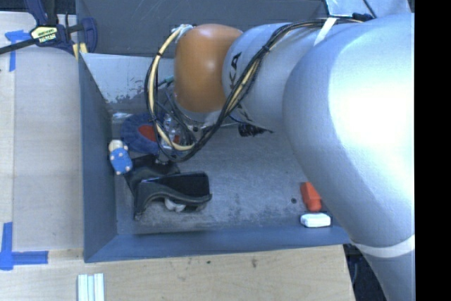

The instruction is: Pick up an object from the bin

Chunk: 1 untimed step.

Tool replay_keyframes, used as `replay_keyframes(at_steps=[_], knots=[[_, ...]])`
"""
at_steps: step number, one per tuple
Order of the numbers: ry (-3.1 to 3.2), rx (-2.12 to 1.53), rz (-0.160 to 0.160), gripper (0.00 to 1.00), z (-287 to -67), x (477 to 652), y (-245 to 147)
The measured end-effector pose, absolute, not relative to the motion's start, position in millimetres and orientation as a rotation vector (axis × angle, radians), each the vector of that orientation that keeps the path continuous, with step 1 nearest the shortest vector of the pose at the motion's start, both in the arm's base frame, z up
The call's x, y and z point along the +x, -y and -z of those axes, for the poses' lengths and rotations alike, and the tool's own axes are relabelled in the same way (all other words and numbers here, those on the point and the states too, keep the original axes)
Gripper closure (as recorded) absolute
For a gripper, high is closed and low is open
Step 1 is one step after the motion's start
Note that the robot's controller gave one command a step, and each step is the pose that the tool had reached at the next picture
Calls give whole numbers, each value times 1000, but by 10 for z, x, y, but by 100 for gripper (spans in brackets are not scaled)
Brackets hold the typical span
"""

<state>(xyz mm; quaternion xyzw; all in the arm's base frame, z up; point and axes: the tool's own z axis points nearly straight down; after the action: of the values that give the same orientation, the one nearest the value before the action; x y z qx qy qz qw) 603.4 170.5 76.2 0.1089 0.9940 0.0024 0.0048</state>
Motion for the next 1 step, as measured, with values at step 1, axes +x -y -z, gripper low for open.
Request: replay_keyframes(at_steps=[1], knots=[[-3097,324,-5,100,-780,5843,-1813]])
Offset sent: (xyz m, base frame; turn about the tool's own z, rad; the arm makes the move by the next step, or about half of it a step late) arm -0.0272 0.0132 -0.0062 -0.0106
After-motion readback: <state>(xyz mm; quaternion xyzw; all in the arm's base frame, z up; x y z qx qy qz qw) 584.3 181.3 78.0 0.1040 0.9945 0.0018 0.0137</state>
